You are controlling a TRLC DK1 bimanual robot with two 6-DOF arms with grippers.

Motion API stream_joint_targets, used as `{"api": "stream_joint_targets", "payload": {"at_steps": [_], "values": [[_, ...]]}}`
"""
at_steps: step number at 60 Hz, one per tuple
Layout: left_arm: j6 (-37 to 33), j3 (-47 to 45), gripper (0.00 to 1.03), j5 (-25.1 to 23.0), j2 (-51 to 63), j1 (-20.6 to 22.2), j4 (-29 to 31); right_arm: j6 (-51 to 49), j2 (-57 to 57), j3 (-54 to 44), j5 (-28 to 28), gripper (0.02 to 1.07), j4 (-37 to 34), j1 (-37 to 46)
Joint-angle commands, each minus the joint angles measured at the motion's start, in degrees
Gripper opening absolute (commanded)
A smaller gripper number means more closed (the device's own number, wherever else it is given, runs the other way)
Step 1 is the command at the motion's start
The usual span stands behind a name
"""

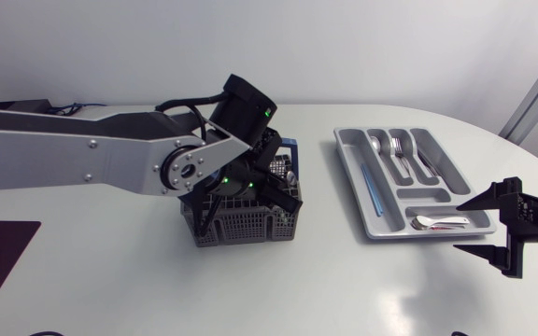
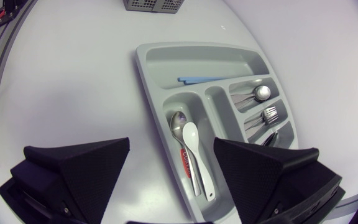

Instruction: Unload the cutlery basket into the drawer organizer.

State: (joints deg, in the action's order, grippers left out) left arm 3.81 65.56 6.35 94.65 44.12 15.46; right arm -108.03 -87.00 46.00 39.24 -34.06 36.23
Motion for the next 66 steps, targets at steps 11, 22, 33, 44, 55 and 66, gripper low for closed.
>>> {"api": "stream_joint_targets", "payload": {"at_steps": [11,22,33,44,55,66], "values": [[1.99,-1.49,0.14,-0.55,0.01,-0.26,-0.35,-0.34,-0.45,-2.32,0.66,1.00,0.31,0.51],[1.99,-1.22,0.09,-1.78,0.18,-0.26,-0.26,-0.17,0.25,-2.40,0.83,1.00,0.14,0.60],[1.46,-1.40,0.07,-4.06,-3.60,-1.49,0.53,-0.17,0.52,-2.84,1.10,1.00,0.14,0.60],[0.76,-2.37,0.06,-6.26,-8.52,-3.51,1.32,-0.17,0.52,-3.28,1.27,1.00,0.14,0.16],[0.58,-3.68,0.06,-10.48,-13.26,-5.09,1.85,-0.08,0.69,-3.72,1.27,1.00,0.14,-0.19],[0.76,-3.86,0.06,-15.58,-15.99,-7.47,1.85,-0.17,1.66,-4.16,1.80,1.00,-0.13,-0.19]]}}
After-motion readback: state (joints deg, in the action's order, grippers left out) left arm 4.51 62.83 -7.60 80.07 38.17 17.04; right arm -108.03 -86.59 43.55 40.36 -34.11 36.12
